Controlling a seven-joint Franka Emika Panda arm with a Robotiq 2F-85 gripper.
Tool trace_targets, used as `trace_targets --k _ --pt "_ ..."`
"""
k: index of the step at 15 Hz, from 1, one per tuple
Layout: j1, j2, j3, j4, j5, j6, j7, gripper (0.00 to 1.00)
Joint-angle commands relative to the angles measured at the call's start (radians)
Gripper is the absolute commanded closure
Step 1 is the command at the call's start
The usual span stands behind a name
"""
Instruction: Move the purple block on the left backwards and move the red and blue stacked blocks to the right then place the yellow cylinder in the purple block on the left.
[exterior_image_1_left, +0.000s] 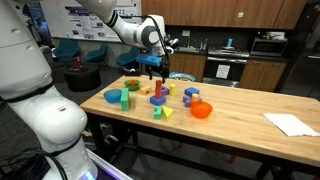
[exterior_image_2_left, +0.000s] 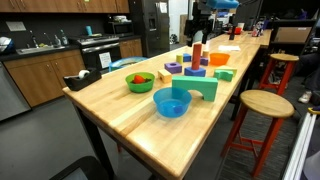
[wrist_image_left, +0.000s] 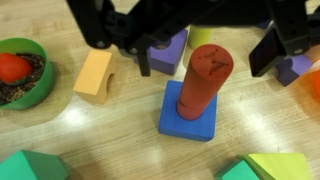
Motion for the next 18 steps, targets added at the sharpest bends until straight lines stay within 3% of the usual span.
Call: trace_targets --k 1,4,10,18 --pt "-0.004 0.016 -0.001 0.027 0.015 -0.024 -0.020 0.26" --pt "-0.004 0.020 0.000 0.030 0.013 -0.022 -0.017 0.39" --pt "-0.002 0.023 0.002 0.033 0.013 -0.019 -0.016 0.86" --pt "-0.026 -0.005 -0.019 0.040 0.019 -0.031 -0.014 0.87"
